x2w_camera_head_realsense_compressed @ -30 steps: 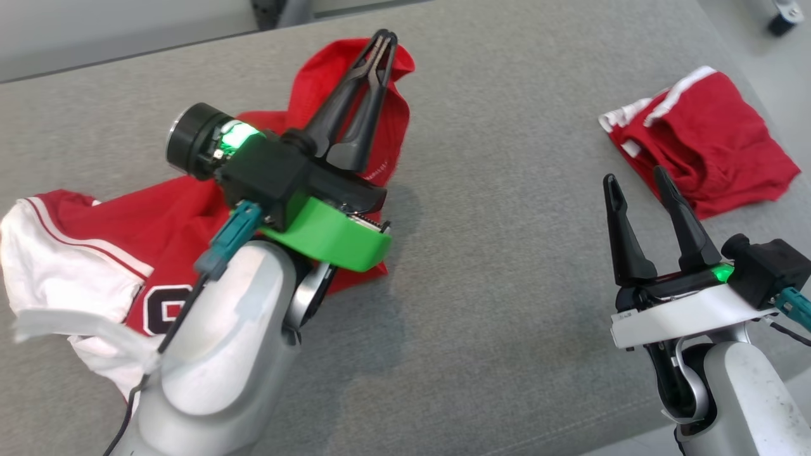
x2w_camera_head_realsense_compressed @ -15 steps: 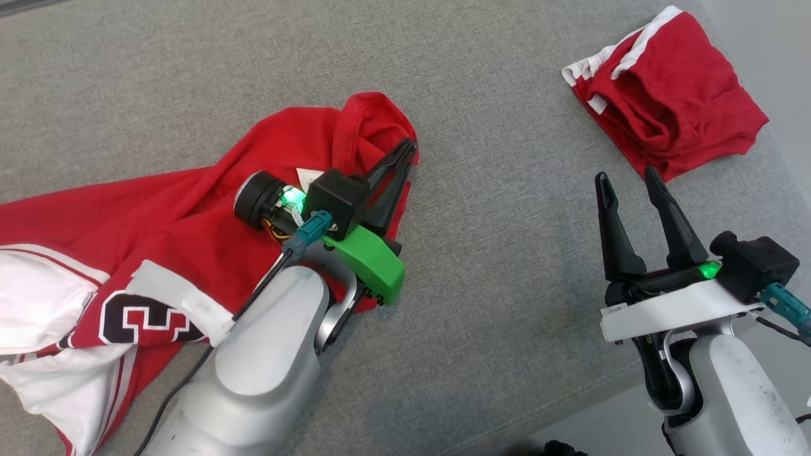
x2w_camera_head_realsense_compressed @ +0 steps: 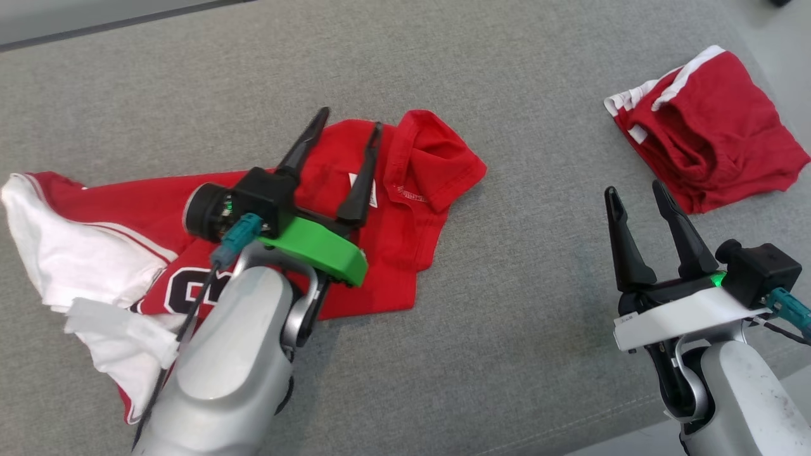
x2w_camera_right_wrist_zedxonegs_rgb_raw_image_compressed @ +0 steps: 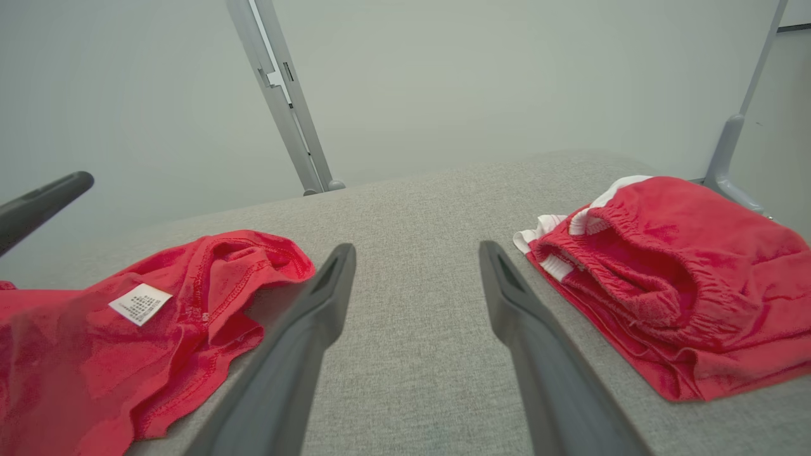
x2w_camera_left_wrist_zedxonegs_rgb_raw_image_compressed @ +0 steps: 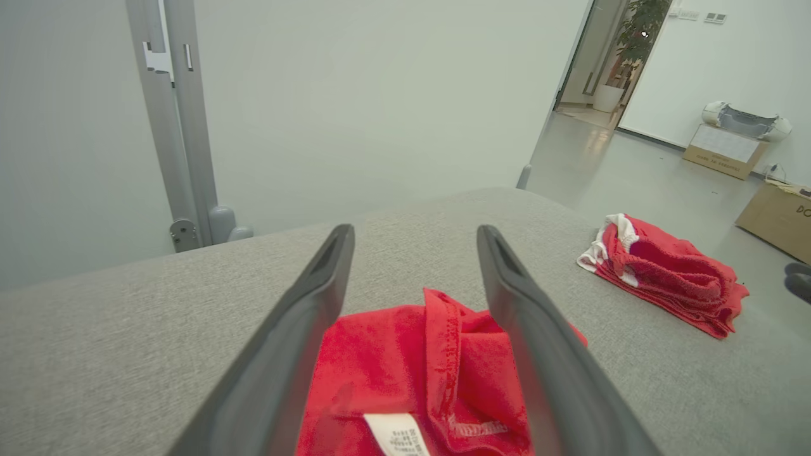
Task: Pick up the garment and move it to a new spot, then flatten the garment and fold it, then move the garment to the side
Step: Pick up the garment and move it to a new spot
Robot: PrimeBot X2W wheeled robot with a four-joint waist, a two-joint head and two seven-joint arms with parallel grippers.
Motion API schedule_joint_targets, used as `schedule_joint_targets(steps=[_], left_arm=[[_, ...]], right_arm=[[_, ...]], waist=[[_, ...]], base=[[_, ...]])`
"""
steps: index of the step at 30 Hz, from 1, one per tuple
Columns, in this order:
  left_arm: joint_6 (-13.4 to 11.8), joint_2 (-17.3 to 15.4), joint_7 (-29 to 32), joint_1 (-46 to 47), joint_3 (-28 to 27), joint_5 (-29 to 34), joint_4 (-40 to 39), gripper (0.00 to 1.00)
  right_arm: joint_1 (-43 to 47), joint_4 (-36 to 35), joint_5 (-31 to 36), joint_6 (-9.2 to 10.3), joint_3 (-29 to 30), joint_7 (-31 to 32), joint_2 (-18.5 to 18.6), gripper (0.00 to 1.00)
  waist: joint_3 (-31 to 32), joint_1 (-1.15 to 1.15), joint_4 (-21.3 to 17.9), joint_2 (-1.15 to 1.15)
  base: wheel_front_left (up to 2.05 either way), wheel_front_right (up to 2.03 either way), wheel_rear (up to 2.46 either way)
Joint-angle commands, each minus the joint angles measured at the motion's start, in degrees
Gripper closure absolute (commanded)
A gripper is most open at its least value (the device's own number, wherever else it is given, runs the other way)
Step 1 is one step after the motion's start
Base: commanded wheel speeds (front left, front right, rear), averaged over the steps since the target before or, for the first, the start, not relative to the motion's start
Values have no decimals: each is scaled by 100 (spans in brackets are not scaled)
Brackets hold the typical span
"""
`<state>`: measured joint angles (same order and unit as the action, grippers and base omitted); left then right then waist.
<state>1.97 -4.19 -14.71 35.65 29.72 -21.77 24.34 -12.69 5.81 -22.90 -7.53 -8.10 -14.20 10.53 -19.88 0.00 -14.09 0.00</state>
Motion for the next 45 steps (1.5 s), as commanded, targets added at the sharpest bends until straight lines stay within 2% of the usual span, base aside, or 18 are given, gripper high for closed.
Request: schedule_joint_targets(steps=[1, 6, 11, 14, 19, 24, 31, 45], left_arm=[[-112, -118, -30, -134, -172, -63, -70, 0], [-388, -390, -41, -488, -867, -142, -419, 0], [-554, -594, -39, -1022, -1610, -85, -822, 0], [-581, -665, -41, -1394, -1972, -21, -1057, 0], [-441, -772, -41, -2004, -2394, 80, -1303, 0], [-365, -821, -41, -2426, -2546, 237, -1425, 0], [-254, -725, -41, -2951, -2656, 363, -1564, 0], [-177, -724, 41, -3446, -2480, 384, -1380, 0]], right_arm=[[106, -13, 51, 8, 10, 24, 59, 0], [229, -96, 70, 7, 13, 149, 137, 0], [333, -184, 85, 8, 14, 283, 172, 0], [394, -230, 99, 7, 38, 342, 202, 0], [511, -300, 151, 7, 52, 367, 234, 0], [612, -314, 163, 7, 50, 431, 244, 0], [886, -306, 183, 7, 48, 506, 260, 0], [1223, -306, 155, 7, 5, 605, 245, 0]], waist=[[418, 0, 422, 0], [676, 0, 698, 0], [873, 0, 871, 0], [988, 0, 959, 0], [1187, 0, 1028, 0], [1353, 0, 1052, 0], [1724, 0, 1107, 0], [2158, 0, 1100, 0]], base=[[0, 0, 0], [0, 0, 0], [0, 0, 0], [0, 0, 0], [0, 0, 0], [0, 0, 0], [0, 0, 0], [0, 0, 0]])
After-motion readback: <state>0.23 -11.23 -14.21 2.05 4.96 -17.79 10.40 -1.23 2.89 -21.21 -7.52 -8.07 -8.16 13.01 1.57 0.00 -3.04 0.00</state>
